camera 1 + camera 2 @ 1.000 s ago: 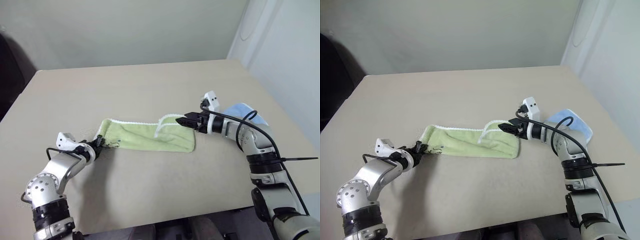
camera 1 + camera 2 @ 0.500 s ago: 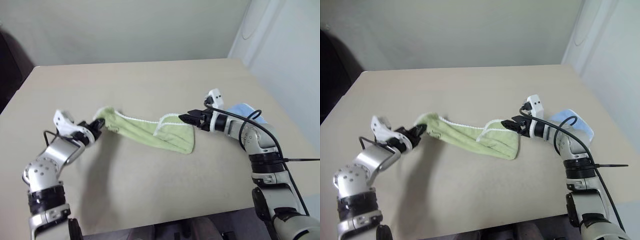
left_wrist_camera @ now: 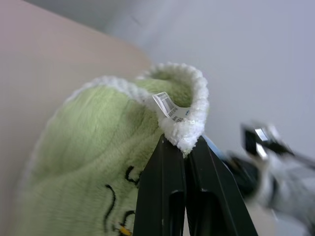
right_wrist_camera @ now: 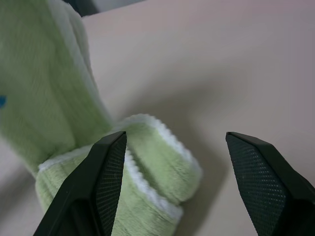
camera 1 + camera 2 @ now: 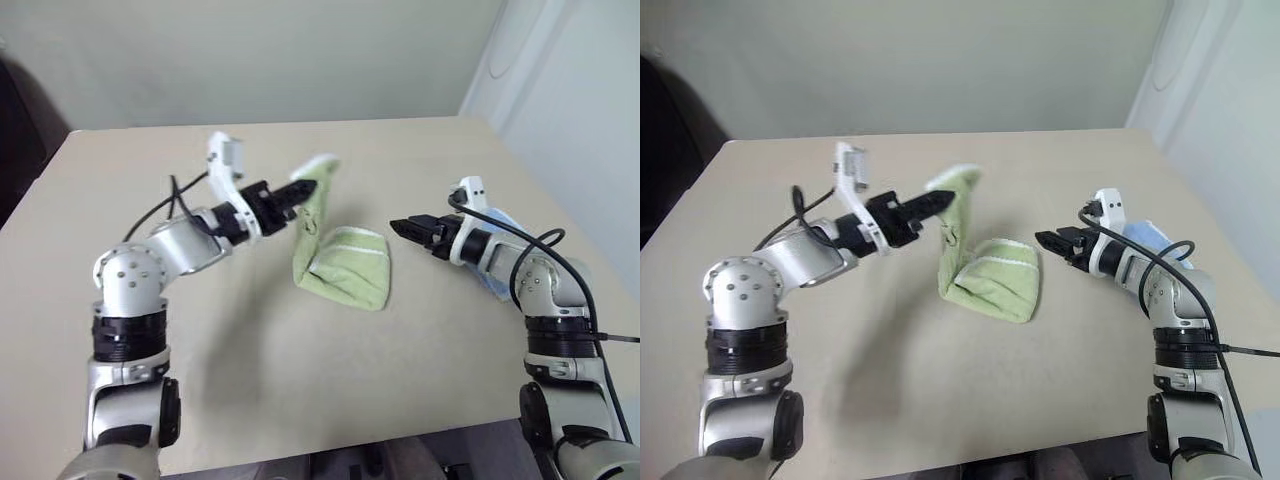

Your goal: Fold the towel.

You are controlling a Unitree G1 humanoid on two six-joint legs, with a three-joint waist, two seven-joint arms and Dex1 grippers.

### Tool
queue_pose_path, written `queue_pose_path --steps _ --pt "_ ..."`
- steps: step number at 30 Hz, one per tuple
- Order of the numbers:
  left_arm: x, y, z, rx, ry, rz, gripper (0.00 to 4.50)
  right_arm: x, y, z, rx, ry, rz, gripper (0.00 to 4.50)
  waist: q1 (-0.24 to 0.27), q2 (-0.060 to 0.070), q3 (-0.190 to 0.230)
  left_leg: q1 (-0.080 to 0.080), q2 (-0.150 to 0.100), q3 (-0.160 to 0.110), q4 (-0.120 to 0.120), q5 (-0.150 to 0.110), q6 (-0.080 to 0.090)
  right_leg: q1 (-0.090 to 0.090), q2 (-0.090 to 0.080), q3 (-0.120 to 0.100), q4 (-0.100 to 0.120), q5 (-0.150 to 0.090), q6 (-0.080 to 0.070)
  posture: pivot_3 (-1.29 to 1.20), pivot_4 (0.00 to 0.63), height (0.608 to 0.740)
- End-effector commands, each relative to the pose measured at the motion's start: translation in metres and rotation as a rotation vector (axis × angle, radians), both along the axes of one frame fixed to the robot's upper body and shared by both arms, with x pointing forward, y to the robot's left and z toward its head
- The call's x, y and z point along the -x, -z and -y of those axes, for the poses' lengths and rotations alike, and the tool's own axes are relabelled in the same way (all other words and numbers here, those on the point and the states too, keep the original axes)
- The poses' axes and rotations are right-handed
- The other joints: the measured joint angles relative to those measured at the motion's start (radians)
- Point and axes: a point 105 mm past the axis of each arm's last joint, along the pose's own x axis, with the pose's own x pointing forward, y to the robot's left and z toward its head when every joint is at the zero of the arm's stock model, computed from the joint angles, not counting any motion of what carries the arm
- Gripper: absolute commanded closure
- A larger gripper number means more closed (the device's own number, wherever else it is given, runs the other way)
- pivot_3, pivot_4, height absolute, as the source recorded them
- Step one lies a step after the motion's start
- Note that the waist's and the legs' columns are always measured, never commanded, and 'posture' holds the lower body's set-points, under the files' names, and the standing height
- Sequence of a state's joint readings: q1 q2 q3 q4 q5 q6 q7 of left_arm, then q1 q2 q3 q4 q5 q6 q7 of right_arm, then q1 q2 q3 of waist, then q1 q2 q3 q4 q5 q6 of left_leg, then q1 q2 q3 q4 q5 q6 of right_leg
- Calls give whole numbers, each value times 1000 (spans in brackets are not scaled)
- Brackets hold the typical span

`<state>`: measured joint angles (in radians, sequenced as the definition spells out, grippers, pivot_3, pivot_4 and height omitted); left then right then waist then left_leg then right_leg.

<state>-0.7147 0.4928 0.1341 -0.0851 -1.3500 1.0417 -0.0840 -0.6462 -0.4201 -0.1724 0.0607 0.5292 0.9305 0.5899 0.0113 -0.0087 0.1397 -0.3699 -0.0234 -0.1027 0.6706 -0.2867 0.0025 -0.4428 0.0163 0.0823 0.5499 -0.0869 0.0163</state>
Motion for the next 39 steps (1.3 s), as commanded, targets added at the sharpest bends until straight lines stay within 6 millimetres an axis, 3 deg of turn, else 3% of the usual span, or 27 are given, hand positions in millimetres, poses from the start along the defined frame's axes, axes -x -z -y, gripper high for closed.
queue_pose_path --steps 1,4,9,17,20,28,33,35,39 --pt "15 0 32 -66 165 42 4472 1 -19 7 -20 36 70 1087 -1 0 0 0 0 0 0 1 1 0 0 0 0 0 1 0 150 740" --pt "20 22 47 -199 241 22 4472 2 -20 11 -26 57 77 1087 -3 0 0 0 1 0 0 1 1 0 0 0 0 1 2 0 150 740" --pt "13 61 49 -464 262 45 4472 5 -20 14 -34 80 82 1087 -3 1 0 0 1 0 0 1 2 0 0 0 0 1 2 0 150 740" --pt "18 73 60 -488 335 62 4472 8 -15 15 -35 96 71 1087 -1 1 0 -4 1 0 1 2 5 0 0 0 -4 1 3 0 150 740" --pt "19 65 61 -402 341 41 3818 8 -13 14 -32 97 66 1087 2 2 0 -6 1 0 1 3 6 0 -1 0 -6 3 6 0 150 740" --pt "15 21 49 -167 328 74 994 7 -14 13 -22 84 66 1087 3 2 0 -8 1 0 4 3 8 0 -1 0 -8 7 9 0 150 740" --pt "-5 14 15 -215 209 140 994 8 -18 12 9 65 84 1087 2 2 0 -8 1 0 5 3 8 0 -1 0 -8 8 9 0 150 740" --pt "-15 19 -1 -300 163 204 967 10 -19 6 25 35 93 1479 2 2 0 -8 1 0 6 3 8 0 -1 0 -8 8 9 0 150 740" --pt "-29 23 -22 -334 121 266 2223 14 -21 -10 37 -23 102 2719 2 2 0 -10 1 -1 6 3 8 -2 -1 0 -8 9 9 0 150 740"
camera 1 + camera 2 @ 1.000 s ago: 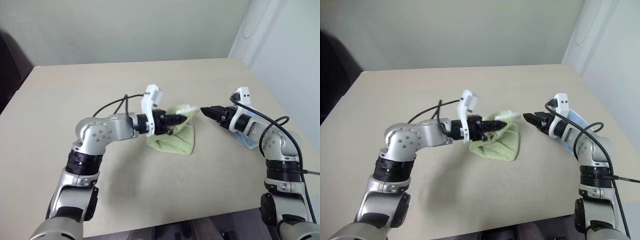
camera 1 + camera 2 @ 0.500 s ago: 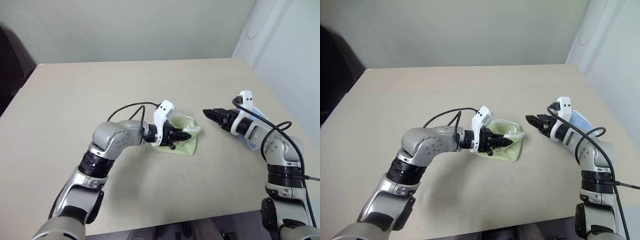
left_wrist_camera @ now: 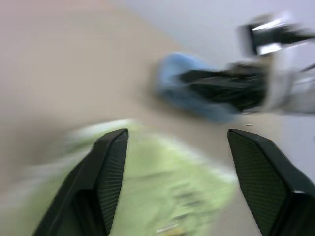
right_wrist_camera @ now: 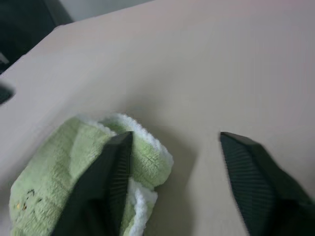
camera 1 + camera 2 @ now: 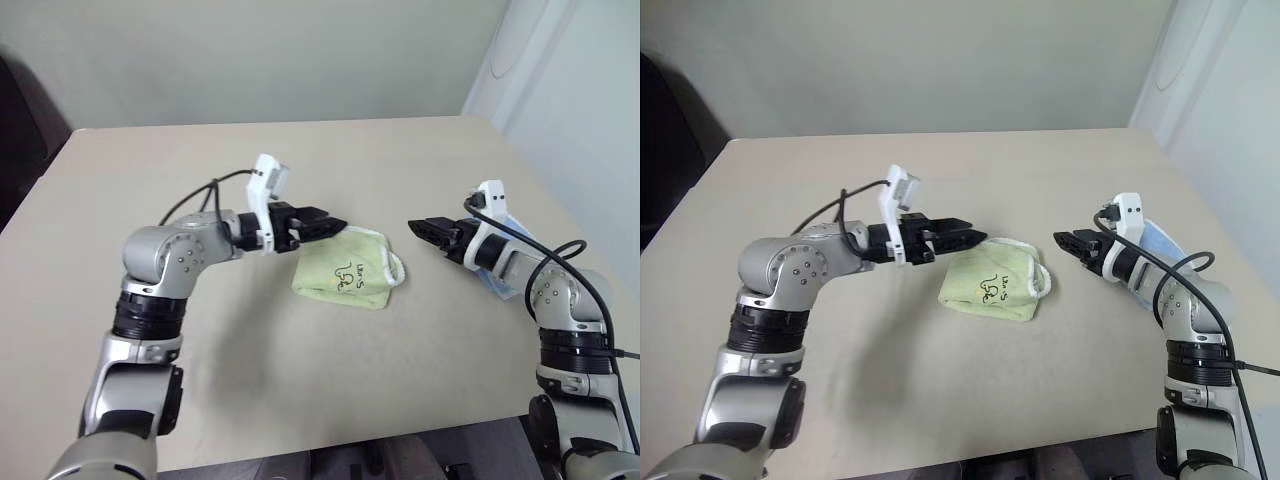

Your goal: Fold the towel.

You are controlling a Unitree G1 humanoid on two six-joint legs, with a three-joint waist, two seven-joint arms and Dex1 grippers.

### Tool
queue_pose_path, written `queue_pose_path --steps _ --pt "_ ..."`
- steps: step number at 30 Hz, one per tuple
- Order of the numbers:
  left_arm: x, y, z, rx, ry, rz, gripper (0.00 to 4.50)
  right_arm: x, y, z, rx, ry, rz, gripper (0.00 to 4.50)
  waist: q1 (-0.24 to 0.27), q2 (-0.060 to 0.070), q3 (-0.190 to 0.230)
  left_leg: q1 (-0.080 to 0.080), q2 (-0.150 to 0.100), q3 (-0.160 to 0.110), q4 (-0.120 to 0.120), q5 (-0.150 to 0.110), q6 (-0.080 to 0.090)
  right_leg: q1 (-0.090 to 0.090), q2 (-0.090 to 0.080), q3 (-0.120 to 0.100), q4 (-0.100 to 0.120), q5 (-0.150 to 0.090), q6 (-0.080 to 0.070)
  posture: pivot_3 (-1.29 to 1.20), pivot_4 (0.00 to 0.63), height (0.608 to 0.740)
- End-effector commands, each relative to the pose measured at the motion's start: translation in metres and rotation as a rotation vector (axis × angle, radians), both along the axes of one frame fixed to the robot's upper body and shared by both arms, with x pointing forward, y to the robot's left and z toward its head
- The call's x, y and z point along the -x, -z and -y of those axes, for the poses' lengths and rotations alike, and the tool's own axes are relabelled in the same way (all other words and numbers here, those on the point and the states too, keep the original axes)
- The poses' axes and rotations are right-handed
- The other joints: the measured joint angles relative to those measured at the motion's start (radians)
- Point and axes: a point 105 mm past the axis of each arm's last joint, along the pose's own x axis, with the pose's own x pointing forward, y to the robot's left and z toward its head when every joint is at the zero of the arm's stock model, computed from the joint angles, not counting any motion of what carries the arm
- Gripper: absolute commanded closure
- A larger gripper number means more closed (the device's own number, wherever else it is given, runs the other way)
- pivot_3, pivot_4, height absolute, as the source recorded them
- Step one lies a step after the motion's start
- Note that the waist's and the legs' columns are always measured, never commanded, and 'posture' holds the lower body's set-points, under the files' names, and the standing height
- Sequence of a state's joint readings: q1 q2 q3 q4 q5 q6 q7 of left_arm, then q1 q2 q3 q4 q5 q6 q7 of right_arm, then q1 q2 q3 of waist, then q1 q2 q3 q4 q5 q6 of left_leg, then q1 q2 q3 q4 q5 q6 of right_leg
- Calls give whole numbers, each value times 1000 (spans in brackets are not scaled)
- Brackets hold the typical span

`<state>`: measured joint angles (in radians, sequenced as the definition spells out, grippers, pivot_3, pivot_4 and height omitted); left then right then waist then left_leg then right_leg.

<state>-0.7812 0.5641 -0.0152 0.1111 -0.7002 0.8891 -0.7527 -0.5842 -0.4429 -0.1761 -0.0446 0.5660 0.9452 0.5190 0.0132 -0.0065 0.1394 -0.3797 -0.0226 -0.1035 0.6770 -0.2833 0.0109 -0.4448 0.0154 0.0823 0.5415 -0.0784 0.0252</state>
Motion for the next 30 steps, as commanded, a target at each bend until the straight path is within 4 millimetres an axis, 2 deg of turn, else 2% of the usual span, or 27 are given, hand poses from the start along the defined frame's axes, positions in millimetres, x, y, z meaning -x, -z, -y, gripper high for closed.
queue_pose_path --steps 1,5,6,9,12,14,16,18,21,23,26,29,30 --pt "-9 -3 -9 -55 3 108 2556 5 -21 -20 12 -84 80 3082 0 0 0 -1 0 0 0 0 0 -1 0 0 0 0 0 0 150 740" --pt "-9 10 -6 -118 60 143 4046 8 -21 -41 16 -155 85 4487 4 0 0 -5 0 -1 3 -1 1 -3 0 0 0 0 0 0 150 740" --pt "-7 13 -2 -119 86 138 4350 10 -21 -47 17 -175 83 4500 5 0 0 -5 0 -1 4 -1 1 -3 0 0 0 1 -1 0 150 740" --pt "-4 31 6 -197 143 116 4430 13 -12 -61 38 -218 68 4500 5 0 0 -5 -1 -1 4 -1 2 -3 -1 0 -1 4 -6 0 150 740" --pt "-4 58 11 -299 179 86 4430 19 18 -70 72 -254 -12 4500 6 1 -1 -5 -1 -1 4 -1 2 -2 -1 -1 -1 4 -5 0 150 740" --pt "-1 79 13 -335 204 43 4430 28 44 -74 116 -279 -70 4500 8 0 -1 -5 -1 -2 4 -1 2 -2 -1 -1 -1 4 -5 0 150 740" --pt "1 106 9 -431 203 9 4430 33 68 -75 151 -280 -122 4500 7 1 -1 -5 -1 -2 4 -1 2 -3 -1 -1 -1 4 -5 0 150 740" --pt "0 129 2 -535 188 3 4430 32 83 -73 177 -258 -151 4500 7 1 -1 -4 -1 -2 4 -2 1 -3 -1 -1 -1 4 -5 0 150 740" --pt "-1 145 -2 -549 157 -25 4430 27 92 -70 185 -216 -159 4500 5 5 -11 -2 -1 -2 6 -1 2 1 -1 -1 -1 2 0 0 150 740" --pt "-2 145 -2 -505 141 -41 4430 24 90 -68 179 -203 -145 4500 5 7 -12 1 -1 -2 5 -1 2 4 -1 -1 -1 2 0 0 150 740" --pt "-7 118 2 -326 117 -18 4430 23 72 -65 152 -205 -71 4500 4 8 -12 1 -1 -2 5 -8 -11 4 -1 -1 -2 2 0 0 150 740" --pt "-20 68 -3 -51 35 0 4430 22 49 -59 127 -199 15 4500 4 9 -12 -5 0 -2 5 -8 -11 0 -1 -1 -1 2 0 0 150 740" --pt "-22 57 -6 3 18 1 4430 23 44 -57 126 -196 31 4500 4 9 -12 -6 0 -2 5 -8 -11 -2 -1 -1 -1 2 0 0 150 740"
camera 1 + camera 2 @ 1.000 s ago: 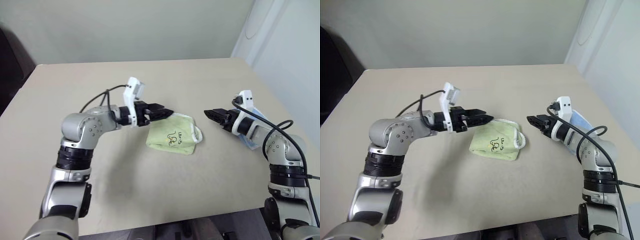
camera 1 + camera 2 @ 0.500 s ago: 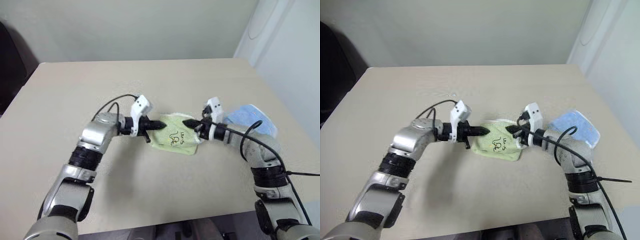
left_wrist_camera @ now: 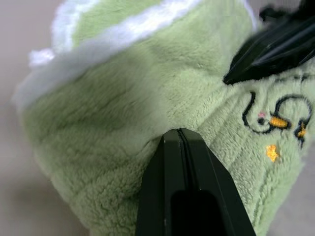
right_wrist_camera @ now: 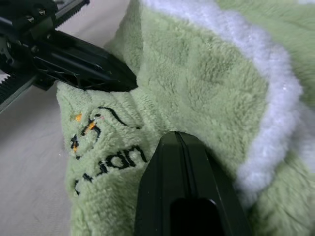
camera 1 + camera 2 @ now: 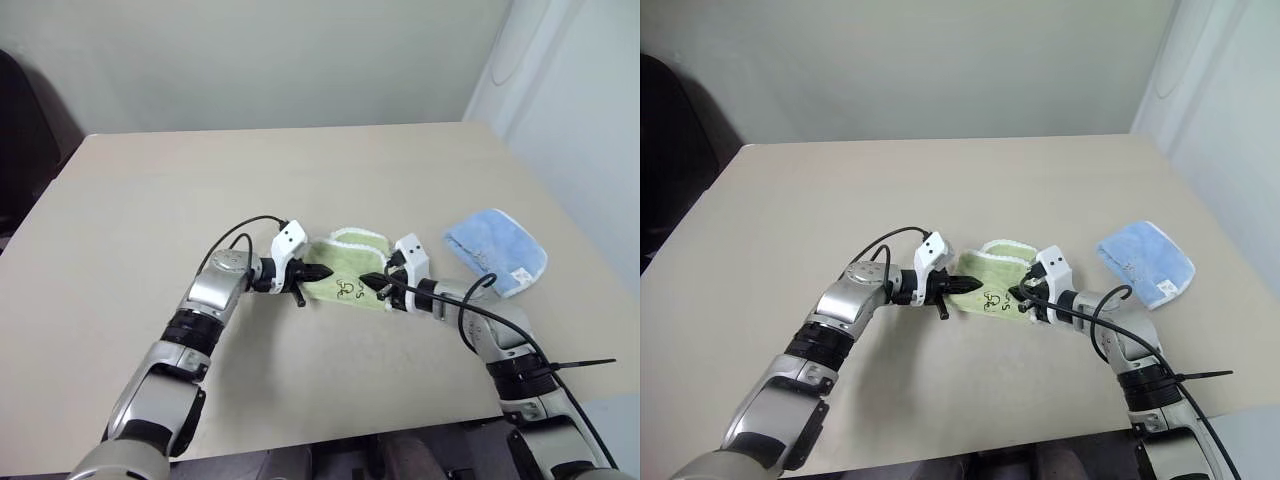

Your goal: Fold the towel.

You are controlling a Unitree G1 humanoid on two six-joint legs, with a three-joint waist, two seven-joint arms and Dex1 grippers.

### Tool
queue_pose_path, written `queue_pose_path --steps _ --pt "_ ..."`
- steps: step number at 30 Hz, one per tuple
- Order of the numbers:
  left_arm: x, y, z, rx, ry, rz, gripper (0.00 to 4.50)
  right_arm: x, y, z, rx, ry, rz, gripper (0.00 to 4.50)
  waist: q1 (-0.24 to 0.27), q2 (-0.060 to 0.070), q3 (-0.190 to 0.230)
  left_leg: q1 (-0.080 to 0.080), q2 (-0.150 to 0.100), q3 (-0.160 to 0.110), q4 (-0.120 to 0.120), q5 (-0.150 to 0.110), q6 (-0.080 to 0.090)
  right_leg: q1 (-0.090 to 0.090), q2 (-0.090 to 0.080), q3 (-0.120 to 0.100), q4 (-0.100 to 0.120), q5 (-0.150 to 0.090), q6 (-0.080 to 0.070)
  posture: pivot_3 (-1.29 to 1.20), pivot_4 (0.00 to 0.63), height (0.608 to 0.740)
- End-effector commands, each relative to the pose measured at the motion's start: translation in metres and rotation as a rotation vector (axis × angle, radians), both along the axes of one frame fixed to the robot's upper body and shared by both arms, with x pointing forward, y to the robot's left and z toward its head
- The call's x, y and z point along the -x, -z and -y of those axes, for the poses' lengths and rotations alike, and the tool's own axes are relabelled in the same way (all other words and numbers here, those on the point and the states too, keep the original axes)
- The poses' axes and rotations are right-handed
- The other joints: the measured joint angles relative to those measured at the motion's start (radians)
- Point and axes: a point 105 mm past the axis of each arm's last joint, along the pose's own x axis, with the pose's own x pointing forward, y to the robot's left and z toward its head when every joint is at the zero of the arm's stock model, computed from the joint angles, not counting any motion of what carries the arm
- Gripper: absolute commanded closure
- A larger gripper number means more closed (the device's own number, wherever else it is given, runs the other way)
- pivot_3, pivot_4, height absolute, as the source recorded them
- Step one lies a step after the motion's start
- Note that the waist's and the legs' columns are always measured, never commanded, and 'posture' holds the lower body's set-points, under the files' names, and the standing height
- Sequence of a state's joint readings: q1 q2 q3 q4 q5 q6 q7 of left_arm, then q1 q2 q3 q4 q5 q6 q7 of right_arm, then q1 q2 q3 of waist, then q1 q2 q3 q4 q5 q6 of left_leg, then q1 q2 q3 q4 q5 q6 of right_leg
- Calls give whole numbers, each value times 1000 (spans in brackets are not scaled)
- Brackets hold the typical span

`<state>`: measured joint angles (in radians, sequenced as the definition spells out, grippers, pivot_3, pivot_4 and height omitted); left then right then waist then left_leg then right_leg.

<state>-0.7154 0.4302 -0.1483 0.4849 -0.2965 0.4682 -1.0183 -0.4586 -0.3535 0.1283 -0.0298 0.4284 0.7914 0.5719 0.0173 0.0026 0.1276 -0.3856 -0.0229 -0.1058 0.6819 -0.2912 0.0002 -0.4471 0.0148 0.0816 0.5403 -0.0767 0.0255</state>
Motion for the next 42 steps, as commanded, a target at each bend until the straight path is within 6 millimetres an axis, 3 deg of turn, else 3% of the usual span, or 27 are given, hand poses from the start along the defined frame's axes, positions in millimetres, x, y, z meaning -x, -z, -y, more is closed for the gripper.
queue_pose_path --steps 1,3,5,8,12,17,18,19,23,29,32,36,39,42 --pt "-13 -59 -20 254 -92 39 4430 -1 -40 14 -46 5 135 4500 -1 0 0 -1 0 0 0 2 1 -1 0 0 1 0 0 0 150 740" --pt "-14 -76 -33 300 -110 73 4430 3 -53 20 -66 -7 162 4500 0 0 0 -3 0 0 0 8 11 -3 0 0 1 2 1 0 150 740" --pt "-13 -80 -46 281 -125 97 4500 9 -66 28 -98 -31 181 4127 0 0 0 -4 0 1 -1 6 11 -4 0 0 0 4 -3 0 150 740" --pt "-10 -87 -58 288 -150 103 3882 16 -77 38 -113 -48 198 3225 0 0 -1 -3 -1 1 0 3 12 -3 0 0 -2 3 -4 0 150 740" --pt "-4 -88 -70 293 -167 101 2599 32 -78 50 -147 -109 133 1945 5 0 0 -4 -1 2 1 3 14 -2 -1 0 -2 2 -4 0 150 740" --pt "3 -74 -74 258 -186 81 823 39 -56 63 -217 -49 -78 183 5 0 0 -3 -1 2 1 4 15 -2 -1 1 -1 -3 4 0 150 740" --pt "5 -71 -73 253 -180 76 412 39 -51 66 -237 -23 -118 0 4 0 0 -3 -1 2 1 5 15 -2 -1 1 0 -3 4 0 150 740" --pt "8 -69 -73 250 -175 71 43 36 -46 69 -257 13 -153 0 3 0 0 -3 -1 2 1 6 14 -2 0 1 0 -3 4 0 150 740" --pt "10 -62 -73 254 -194 45 12 24 -32 78 -363 121 -292 0 -1 0 0 -3 -1 2 1 7 15 -3 0 1 0 -3 4 0 150 740" --pt "15 -60 -69 258 -167 13 12 17 -14 81 -380 184 -390 0 -3 0 0 -3 0 2 0 7 15 -4 0 1 0 0 1 0 150 740" --pt "16 -57 -68 272 -171 -26 12 14 -14 82 -379 192 -384 0 -3 0 0 -3 0 2 0 6 14 -4 0 1 0 0 1 0 150 740" --pt "18 -43 -64 362 -198 -264 12 8 -21 82 -371 196 -341 0 -3 0 0 -3 -1 2 0 6 14 -4 0 1 0 0 1 0 150 740" --pt "26 -24 -58 296 -165 -383 12 5 -27 81 -364 194 -312 0 -3 0 0 -3 -1 2 1 6 14 -5 0 1 0 2 -1 0 150 740" --pt "19 -17 -58 287 -205 -454 12 3 -30 80 -364 195 -291 0 -2 0 0 -3 -1 2 0 6 14 -5 0 1 1 2 -1 0 150 740"
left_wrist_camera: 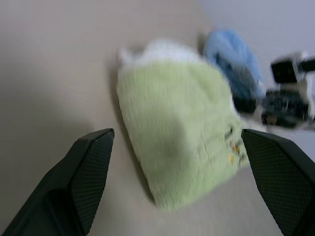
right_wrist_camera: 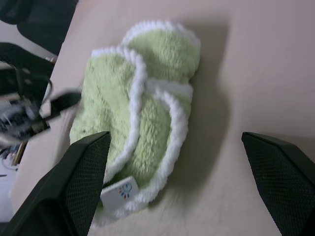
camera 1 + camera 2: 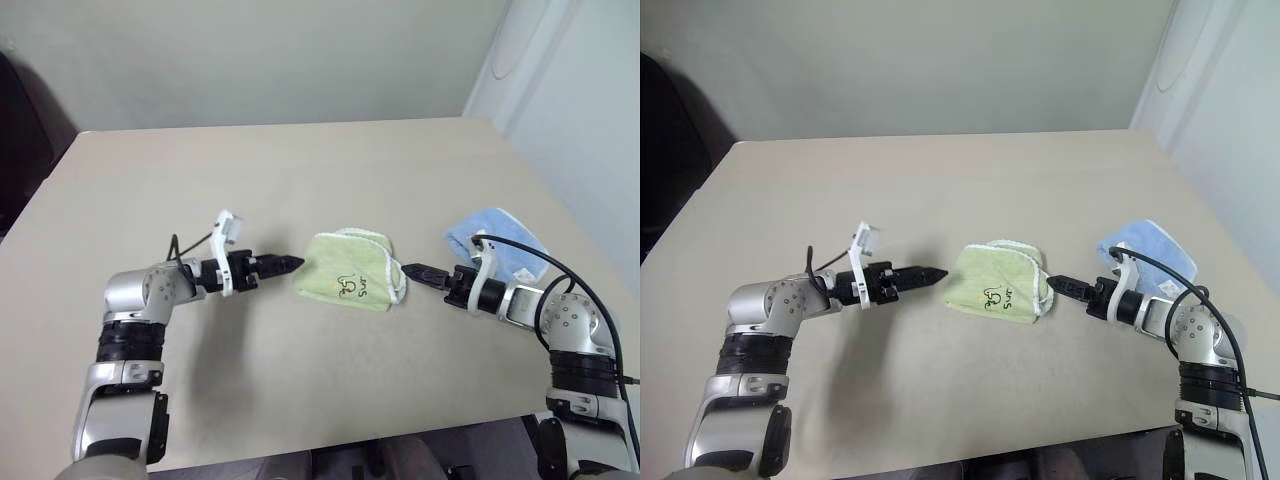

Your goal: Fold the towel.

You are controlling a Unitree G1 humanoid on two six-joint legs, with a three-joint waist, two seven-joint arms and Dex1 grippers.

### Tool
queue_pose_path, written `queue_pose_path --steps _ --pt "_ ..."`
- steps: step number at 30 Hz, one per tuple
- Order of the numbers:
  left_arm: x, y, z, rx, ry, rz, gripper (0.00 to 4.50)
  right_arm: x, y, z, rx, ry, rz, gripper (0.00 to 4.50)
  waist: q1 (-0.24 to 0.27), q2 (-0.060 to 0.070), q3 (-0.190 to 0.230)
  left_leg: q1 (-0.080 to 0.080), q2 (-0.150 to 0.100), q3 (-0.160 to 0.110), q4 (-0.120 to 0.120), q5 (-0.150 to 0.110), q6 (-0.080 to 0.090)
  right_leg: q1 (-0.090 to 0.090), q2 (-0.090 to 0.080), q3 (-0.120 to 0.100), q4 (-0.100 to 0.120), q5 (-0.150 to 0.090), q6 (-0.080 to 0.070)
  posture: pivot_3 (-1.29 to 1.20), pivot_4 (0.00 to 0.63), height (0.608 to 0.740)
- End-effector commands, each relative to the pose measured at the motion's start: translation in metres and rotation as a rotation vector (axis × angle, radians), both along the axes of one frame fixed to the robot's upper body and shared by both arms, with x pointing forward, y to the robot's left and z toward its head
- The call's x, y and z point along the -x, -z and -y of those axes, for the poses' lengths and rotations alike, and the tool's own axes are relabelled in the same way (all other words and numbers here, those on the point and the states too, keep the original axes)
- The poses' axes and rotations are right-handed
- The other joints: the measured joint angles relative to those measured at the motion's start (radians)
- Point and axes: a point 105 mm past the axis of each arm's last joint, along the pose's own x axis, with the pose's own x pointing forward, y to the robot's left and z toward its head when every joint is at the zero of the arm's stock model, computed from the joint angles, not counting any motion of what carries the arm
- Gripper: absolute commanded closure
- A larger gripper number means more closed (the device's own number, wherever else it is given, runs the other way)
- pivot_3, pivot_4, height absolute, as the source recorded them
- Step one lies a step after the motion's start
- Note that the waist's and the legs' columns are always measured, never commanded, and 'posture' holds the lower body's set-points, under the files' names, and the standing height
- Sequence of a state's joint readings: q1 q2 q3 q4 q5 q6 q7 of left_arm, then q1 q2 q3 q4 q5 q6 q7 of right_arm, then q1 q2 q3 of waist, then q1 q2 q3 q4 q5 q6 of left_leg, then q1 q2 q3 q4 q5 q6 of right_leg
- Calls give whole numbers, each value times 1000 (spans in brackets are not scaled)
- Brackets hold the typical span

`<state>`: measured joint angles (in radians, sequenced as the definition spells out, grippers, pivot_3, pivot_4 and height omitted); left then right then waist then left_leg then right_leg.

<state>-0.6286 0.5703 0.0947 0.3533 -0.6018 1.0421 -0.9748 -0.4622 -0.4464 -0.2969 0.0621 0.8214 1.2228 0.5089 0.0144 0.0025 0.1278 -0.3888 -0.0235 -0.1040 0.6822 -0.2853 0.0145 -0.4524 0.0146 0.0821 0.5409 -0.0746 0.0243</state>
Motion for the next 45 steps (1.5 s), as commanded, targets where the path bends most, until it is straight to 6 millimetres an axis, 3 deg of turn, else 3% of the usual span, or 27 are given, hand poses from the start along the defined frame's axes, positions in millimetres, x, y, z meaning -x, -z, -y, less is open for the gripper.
queue_pose_path --steps 1,6,12,17,23,35,44,45 --pt "-11 -2 0 -11 -17 -50 12 -6 -17 1 4 12 76 0 2 0 0 0 0 0 0 0 0 0 0 0 0 0 0 0 150 740" --pt "-19 20 6 -84 -6 -91 12 -9 -22 2 -4 37 101 0 7 1 -1 0 0 0 0 0 0 1 0 0 0 0 -1 0 150 740" --pt "-21 25 30 -62 67 -108 12 -10 -21 6 3 64 107 0 25 2 -1 1 -1 -1 1 1 1 4 -1 0 0 0 0 0 150 740" --pt "-21 18 47 18 121 -119 12 -11 -21 7 15 77 112 0 35 3 -1 1 -1 -1 1 1 0 6 -2 0 0 -1 2 0 150 740" --pt "-19 9 55 59 167 -113 12 -12 -21 7 20 82 115 0 36 3 -1 -1 -2 -1 1 1 2 6 -3 0 0 -5 8 0 150 740" --pt "5 11 71 67 302 -126 12 -16 -23 4 10 82 124 0 33 3 -1 -1 -5 -1 2 -2 6 7 -4 2 -1 -4 6 0 150 740" --pt "4 15 74 54 286 -135 12 -15 -22 1 5 83 129 0 33 3 -1 0 -5 -1 2 -1 6 7 -4 1 -1 -6 10 0 150 740" --pt "3 16 74 53 279 -137 175 -15 -22 1 4 84 129 0 33 3 -1 0 -5 -1 2 -1 6 7 -4 1 -1 -6 10 0 150 740"
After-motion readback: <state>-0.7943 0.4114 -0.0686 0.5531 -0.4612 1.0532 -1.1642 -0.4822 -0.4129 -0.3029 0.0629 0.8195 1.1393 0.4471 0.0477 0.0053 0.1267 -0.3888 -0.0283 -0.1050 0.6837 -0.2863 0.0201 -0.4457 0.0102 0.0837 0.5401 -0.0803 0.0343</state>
